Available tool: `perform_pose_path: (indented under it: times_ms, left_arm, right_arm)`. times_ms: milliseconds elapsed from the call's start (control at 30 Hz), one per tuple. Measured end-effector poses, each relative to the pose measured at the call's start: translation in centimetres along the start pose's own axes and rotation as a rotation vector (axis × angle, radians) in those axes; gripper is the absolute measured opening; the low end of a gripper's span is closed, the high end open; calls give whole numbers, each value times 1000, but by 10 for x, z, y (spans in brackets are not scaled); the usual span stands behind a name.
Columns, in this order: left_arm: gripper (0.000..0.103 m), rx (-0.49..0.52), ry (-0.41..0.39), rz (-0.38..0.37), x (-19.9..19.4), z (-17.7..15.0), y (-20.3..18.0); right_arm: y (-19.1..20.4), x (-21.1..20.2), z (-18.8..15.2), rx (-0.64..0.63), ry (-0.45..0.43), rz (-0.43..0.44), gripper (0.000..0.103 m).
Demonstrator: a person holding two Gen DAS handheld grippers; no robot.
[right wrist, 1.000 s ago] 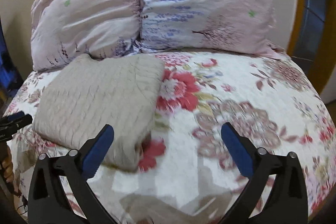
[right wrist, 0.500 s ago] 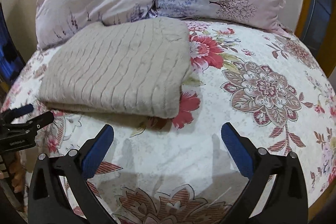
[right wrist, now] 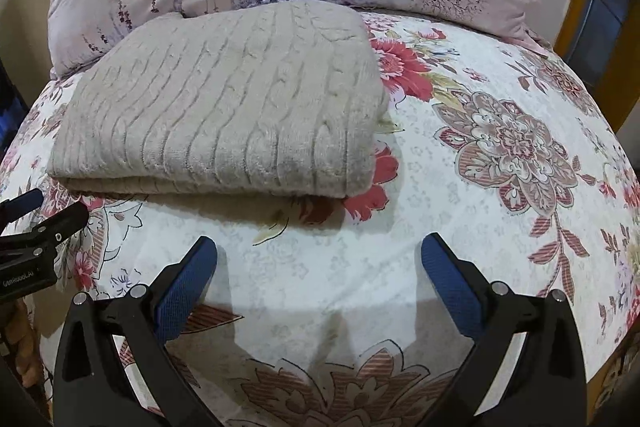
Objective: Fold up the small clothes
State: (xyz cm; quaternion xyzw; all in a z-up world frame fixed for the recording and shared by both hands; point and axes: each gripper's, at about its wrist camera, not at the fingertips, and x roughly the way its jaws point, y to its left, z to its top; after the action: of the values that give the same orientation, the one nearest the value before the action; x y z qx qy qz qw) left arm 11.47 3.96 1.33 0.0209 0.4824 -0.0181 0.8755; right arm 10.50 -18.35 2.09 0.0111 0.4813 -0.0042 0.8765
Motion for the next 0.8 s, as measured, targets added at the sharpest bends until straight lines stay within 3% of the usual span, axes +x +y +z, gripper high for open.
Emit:
perform_pose_path:
  times_ms: [800]
  left_arm:
    - [101, 2, 25, -3, -1, -3, -3]
  right_arm:
    - [0, -1, -1, 4, -6, -5, 102]
